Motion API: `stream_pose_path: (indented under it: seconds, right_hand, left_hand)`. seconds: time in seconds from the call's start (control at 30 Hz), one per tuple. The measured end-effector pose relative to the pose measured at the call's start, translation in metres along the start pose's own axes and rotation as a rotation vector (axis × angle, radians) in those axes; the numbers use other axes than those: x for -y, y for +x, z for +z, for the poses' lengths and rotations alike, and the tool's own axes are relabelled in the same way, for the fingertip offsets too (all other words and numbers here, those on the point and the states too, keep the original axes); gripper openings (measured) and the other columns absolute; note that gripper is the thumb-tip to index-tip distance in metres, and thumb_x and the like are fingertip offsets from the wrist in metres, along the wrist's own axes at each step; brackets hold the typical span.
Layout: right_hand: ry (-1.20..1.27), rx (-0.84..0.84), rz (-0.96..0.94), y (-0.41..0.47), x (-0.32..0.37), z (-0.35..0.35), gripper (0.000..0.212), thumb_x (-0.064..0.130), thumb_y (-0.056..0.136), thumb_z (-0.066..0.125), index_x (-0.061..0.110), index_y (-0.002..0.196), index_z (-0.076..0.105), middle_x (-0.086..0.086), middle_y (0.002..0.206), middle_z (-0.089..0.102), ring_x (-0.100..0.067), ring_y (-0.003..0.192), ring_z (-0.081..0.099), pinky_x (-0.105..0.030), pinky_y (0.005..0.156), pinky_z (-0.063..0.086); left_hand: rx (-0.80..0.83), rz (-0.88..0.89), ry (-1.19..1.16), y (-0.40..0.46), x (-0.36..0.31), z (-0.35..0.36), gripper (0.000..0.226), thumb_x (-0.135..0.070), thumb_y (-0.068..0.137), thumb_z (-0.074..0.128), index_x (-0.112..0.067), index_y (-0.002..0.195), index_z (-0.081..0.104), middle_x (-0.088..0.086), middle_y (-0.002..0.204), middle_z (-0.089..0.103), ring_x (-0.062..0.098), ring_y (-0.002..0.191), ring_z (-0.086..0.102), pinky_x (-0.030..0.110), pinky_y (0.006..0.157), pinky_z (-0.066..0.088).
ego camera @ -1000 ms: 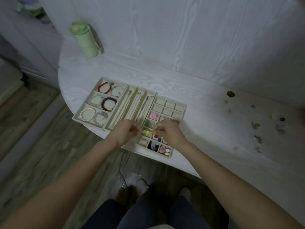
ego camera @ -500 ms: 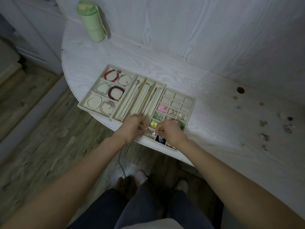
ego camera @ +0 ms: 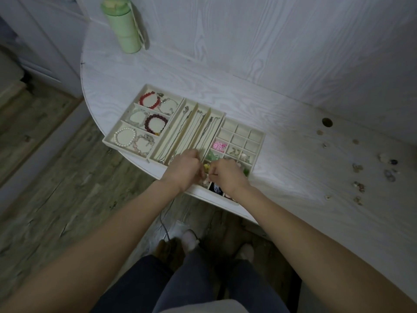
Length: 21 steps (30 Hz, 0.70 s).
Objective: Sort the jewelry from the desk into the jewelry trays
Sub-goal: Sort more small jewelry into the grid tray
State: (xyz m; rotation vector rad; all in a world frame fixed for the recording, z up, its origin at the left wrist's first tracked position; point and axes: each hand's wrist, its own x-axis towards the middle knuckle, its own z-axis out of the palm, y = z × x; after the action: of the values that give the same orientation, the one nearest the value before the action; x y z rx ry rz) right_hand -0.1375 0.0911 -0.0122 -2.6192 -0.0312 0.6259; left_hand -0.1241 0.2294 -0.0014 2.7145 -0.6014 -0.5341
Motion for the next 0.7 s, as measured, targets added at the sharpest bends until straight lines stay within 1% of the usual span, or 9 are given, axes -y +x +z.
stream_pose_path:
  seconds: [0.1,0.17,0.23,0.33,0.47,0.57,0.6,0.63,0.7]
  right_hand:
    - [0.060,0.004,0.033,0.001,-0.001,0.001,0.007,0.011,0.088,0.064,0.006,0.087,0.068,-0.012,0.088,0.068,-0.024,0.081,0.065,-0.039,0.078,0.054]
    - [0.094,0.010,0.067,0.003,0.001,0.002,0.011,0.012,0.089,0.064,0.002,0.089,0.069,-0.014,0.089,0.069,-0.024,0.083,0.065,-0.039,0.081,0.055]
    - [0.125,-0.001,0.103,0.004,0.001,0.004,0.013,0.010,0.089,0.063,-0.001,0.088,0.069,-0.016,0.089,0.069,-0.024,0.082,0.067,-0.040,0.080,0.056]
    - [0.158,-0.031,0.142,0.004,0.004,0.007,0.012,0.009,0.088,0.065,-0.002,0.084,0.069,-0.017,0.087,0.068,-0.025,0.079,0.067,-0.041,0.077,0.057]
    - [0.177,-0.051,0.171,0.006,0.010,0.007,0.017,0.011,0.089,0.064,0.000,0.077,0.066,-0.015,0.083,0.067,-0.024,0.077,0.066,-0.036,0.075,0.057]
    - [0.225,-0.060,0.211,0.007,0.012,0.004,0.025,0.012,0.091,0.060,0.006,0.067,0.057,-0.011,0.074,0.061,-0.023,0.074,0.066,-0.031,0.070,0.056]
    - [0.275,-0.043,0.231,0.007,0.013,0.004,0.026,0.011,0.092,0.058,0.006,0.067,0.056,-0.012,0.073,0.063,-0.023,0.075,0.067,-0.032,0.071,0.057]
    - [0.335,-0.020,0.248,0.009,0.012,0.004,0.024,0.010,0.093,0.056,0.003,0.071,0.058,-0.016,0.076,0.067,-0.025,0.076,0.069,-0.037,0.073,0.058]
    - [0.419,0.029,0.275,0.008,0.012,0.002,0.019,0.009,0.094,0.055,-0.007,0.087,0.063,-0.024,0.084,0.069,-0.031,0.080,0.071,-0.047,0.075,0.058]
  left_hand:
    - [-0.046,-0.021,0.011,0.001,0.000,0.002,0.018,-0.022,0.083,0.067,-0.019,0.100,0.072,0.004,0.113,0.050,0.022,0.112,0.045,0.033,0.091,0.039]
    - [-0.104,-0.055,-0.039,-0.001,0.003,0.000,0.017,-0.017,0.083,0.068,-0.019,0.099,0.071,0.004,0.114,0.049,0.021,0.111,0.046,0.034,0.091,0.041]
    - [-0.123,-0.061,-0.055,-0.005,0.008,-0.001,0.021,-0.009,0.083,0.065,-0.019,0.101,0.071,0.004,0.114,0.049,0.021,0.111,0.045,0.033,0.091,0.041]
    - [-0.067,-0.011,-0.013,-0.011,0.016,0.000,0.032,-0.003,0.083,0.060,-0.019,0.109,0.071,0.006,0.117,0.048,0.024,0.116,0.043,0.035,0.094,0.040]
    - [0.015,0.040,0.093,-0.015,0.018,0.001,0.043,-0.005,0.084,0.060,-0.026,0.121,0.064,0.004,0.126,0.043,0.023,0.121,0.037,0.033,0.099,0.035]
    - [0.021,0.055,0.123,-0.015,0.018,0.001,0.043,-0.003,0.084,0.060,-0.024,0.121,0.064,0.005,0.129,0.042,0.023,0.123,0.035,0.033,0.098,0.033]
    - [0.016,0.054,0.120,-0.016,0.018,0.001,0.042,-0.003,0.083,0.060,-0.024,0.119,0.065,0.005,0.129,0.042,0.023,0.123,0.035,0.033,0.099,0.034]
    - [0.011,0.052,0.117,-0.016,0.019,0.001,0.042,-0.002,0.083,0.060,-0.024,0.119,0.066,0.005,0.129,0.042,0.023,0.123,0.036,0.033,0.099,0.034]
    - [0.012,0.048,0.112,-0.016,0.019,0.001,0.042,-0.002,0.083,0.060,-0.024,0.118,0.066,0.005,0.130,0.042,0.023,0.123,0.036,0.033,0.101,0.034]
